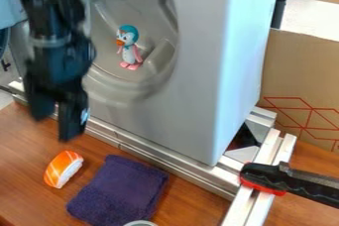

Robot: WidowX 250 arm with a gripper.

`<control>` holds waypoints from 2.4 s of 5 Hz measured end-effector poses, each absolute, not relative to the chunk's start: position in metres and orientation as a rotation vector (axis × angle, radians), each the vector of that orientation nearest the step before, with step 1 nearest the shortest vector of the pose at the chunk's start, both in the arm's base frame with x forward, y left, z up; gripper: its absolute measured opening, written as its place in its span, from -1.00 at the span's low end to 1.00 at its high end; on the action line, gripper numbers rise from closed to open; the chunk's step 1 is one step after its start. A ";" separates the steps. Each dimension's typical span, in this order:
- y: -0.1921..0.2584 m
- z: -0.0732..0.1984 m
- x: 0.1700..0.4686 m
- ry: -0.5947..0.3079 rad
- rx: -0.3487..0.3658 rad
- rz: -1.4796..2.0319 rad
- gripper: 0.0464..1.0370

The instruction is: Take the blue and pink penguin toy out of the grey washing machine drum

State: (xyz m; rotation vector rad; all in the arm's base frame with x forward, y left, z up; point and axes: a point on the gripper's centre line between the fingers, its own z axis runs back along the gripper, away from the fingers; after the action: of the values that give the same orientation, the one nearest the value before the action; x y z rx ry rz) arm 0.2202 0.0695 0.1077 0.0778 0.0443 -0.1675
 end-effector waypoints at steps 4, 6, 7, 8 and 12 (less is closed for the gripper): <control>0.111 0.155 0.300 -0.513 0.092 -0.065 0.93; 0.117 0.148 0.327 -0.513 0.057 -0.006 0.93; 0.102 0.140 0.338 -0.478 0.024 -0.054 0.93; 0.091 0.134 0.346 -0.443 -0.003 -0.087 0.93; 0.088 0.126 0.369 -0.397 0.034 -0.058 0.93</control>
State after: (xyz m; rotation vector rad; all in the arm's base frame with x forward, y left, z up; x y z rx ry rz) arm 0.3689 0.0876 0.1261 0.0344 -0.3974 -0.0584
